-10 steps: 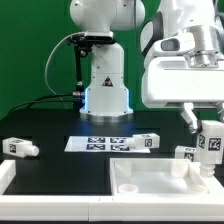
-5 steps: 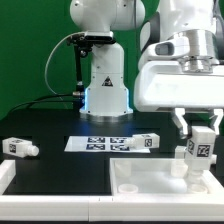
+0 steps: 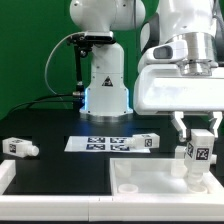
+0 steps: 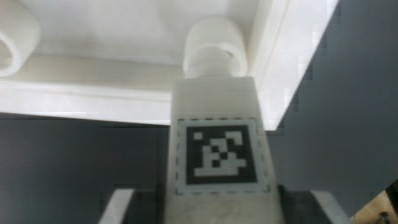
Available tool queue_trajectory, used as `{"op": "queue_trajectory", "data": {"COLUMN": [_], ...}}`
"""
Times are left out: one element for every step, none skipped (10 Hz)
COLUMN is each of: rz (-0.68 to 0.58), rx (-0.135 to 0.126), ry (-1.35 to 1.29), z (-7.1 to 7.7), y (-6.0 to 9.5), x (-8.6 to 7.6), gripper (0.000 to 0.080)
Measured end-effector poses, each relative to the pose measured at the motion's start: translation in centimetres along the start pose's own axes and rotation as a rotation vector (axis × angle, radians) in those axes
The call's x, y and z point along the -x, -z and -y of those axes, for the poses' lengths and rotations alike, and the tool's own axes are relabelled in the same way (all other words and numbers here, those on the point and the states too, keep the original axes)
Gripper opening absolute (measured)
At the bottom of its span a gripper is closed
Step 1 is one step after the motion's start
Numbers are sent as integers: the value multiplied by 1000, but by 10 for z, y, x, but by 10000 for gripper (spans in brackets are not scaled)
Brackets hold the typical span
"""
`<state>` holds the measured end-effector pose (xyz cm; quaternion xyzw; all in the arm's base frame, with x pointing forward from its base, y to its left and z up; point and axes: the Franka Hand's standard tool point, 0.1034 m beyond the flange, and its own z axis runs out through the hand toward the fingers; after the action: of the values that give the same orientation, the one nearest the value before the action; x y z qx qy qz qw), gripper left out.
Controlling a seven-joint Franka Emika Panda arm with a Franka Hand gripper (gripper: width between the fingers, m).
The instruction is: Assemble one leg
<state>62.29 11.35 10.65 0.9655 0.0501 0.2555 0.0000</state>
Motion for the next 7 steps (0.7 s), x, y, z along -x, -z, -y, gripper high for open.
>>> {"op": "queue_trajectory", "data": {"rz": [-2, 0, -1, -15, -31, -36, -34], "rx": [0, 3, 4, 4, 8, 7, 3], "ry": [1, 4, 6, 10, 23, 24, 27], "z": [0, -3, -2, -2, -6, -6, -2], "y": [-1, -4, -6, -7, -8, -8, -10], "x": [-1, -1, 1, 0, -2, -2, 0], "gripper": [287, 287, 287, 287, 287, 287, 287]}}
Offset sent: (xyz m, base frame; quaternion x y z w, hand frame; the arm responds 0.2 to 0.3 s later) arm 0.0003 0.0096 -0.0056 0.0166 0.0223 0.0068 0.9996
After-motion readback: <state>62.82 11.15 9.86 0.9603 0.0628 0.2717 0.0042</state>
